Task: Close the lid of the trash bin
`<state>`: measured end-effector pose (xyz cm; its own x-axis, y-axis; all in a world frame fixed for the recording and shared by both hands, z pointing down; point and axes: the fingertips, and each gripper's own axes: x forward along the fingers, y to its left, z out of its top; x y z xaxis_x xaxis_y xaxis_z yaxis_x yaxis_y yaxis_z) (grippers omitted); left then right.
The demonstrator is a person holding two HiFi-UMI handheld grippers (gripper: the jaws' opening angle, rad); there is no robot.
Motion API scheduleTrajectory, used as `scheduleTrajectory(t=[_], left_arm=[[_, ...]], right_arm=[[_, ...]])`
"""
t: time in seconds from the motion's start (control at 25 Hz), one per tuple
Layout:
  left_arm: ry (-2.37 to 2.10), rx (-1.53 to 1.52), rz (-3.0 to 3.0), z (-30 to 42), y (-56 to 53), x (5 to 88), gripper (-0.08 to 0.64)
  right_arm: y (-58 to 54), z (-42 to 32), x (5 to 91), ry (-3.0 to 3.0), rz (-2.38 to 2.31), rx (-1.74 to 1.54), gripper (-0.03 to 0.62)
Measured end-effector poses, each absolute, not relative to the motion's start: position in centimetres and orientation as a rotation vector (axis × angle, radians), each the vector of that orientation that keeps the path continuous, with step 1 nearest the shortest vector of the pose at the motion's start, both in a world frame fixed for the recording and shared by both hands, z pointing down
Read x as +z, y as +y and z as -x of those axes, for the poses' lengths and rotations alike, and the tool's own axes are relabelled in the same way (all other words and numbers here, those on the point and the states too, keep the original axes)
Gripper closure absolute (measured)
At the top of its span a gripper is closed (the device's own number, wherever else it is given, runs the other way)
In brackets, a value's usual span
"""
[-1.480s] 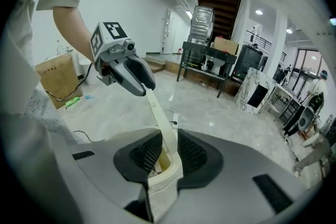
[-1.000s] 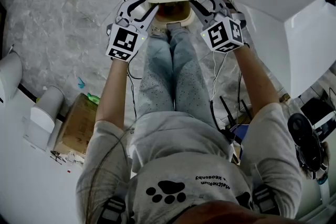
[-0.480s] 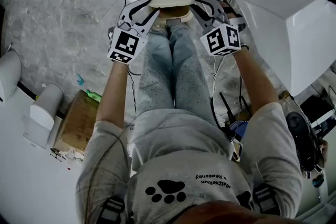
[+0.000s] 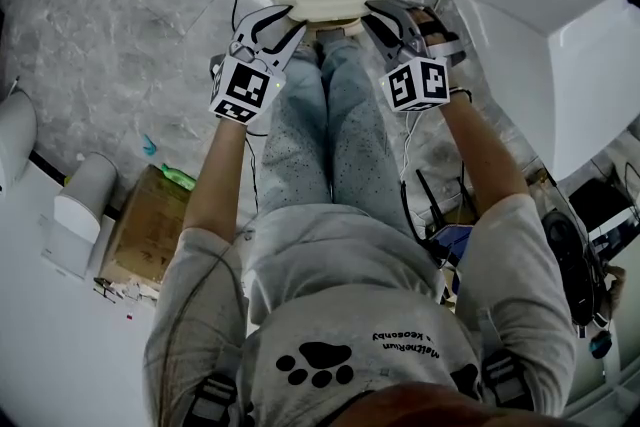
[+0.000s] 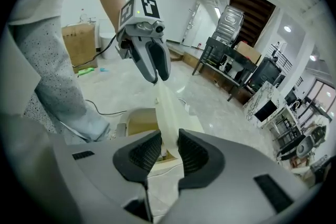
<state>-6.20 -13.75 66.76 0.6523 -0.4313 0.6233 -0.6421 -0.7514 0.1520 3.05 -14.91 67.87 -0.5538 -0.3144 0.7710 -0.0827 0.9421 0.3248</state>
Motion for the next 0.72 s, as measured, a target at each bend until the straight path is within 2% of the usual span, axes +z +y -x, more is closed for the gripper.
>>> scheduleTrajectory(t=[0.72], left_arm=[[-0.767,0.901,-2.474,5.6,-11.2,70.0,0.437]], right_arm=[[-12.5,-3.6,71.3,-2.047,-0.234,-0.411,0.474]])
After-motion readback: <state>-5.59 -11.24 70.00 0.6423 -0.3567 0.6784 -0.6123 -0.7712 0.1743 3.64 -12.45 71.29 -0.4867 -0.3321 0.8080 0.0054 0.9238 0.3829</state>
